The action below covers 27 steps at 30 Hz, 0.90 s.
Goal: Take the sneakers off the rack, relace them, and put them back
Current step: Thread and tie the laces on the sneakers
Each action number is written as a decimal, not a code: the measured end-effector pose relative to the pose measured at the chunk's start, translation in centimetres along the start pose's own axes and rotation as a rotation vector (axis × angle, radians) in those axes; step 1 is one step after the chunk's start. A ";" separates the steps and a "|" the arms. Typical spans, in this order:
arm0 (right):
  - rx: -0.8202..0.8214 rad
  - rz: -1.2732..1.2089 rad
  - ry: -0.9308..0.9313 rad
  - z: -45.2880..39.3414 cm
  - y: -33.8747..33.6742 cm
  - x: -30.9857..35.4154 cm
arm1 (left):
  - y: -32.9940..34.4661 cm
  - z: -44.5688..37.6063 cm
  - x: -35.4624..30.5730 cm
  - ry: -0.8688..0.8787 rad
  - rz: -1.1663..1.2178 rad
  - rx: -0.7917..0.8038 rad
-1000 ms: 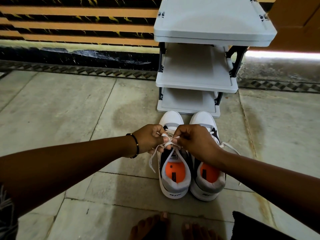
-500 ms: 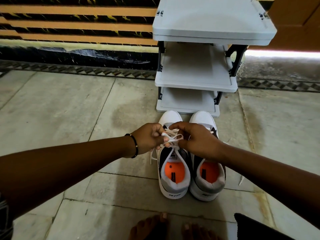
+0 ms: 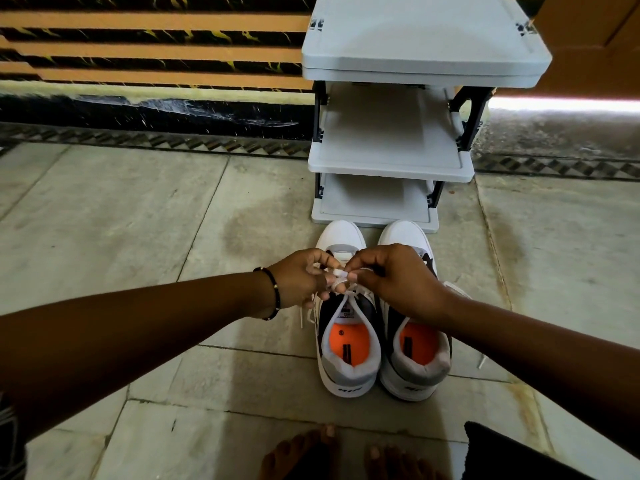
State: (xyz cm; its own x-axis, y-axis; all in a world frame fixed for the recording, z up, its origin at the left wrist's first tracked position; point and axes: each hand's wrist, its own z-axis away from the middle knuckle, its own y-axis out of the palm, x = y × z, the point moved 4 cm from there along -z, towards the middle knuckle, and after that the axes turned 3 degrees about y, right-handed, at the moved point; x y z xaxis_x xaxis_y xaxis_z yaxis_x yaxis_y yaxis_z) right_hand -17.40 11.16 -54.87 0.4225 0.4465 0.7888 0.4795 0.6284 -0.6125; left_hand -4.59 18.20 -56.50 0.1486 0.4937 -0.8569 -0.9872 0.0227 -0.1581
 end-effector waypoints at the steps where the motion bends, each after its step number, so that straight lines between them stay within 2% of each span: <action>1: 0.000 0.072 -0.086 0.1 -0.1 0.4 | 0.0 0.0 0.0 -0.031 0.017 0.010; 4: 0.094 0.329 -0.311 0.4 0.1 1.1 | 0.2 0.1 0.3 -0.093 0.035 0.073; 7: 0.162 0.418 -0.358 0.5 0.1 1.2 | 0.5 0.2 0.7 -0.111 0.044 0.127; 9: 0.183 0.427 -0.364 0.5 0.3 1.4 | 0.5 0.2 0.8 -0.076 0.016 0.107; 13: 0.148 0.340 -0.224 0.0 0.3 1.1 | 0.2 -0.1 0.6 0.110 -0.044 -0.011; 16: 0.118 0.235 -0.052 -0.3 0.2 0.6 | 0.0 0.1 -0.1 0.262 -0.173 -0.124; 19: 0.168 0.219 0.014 -0.3 0.7 0.3 | 0.5 0.6 -0.4 0.366 -0.351 -0.227; 22: 0.182 0.217 0.071 -0.3 0.7 0.2 | 0.8 0.6 -0.1 0.365 -0.441 -0.226; 27: 0.110 0.258 0.063 -0.3 0.8 0.6 | 0.1 0.0 0.3 0.247 -0.444 -0.167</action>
State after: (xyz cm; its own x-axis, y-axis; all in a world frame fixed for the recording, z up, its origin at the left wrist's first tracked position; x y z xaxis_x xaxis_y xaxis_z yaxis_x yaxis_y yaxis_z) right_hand -16.54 11.80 -54.88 0.5686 0.5620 0.6007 0.2655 0.5658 -0.7806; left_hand -4.61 18.38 -56.79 0.5792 0.2486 -0.7763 -0.8063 0.0346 -0.5905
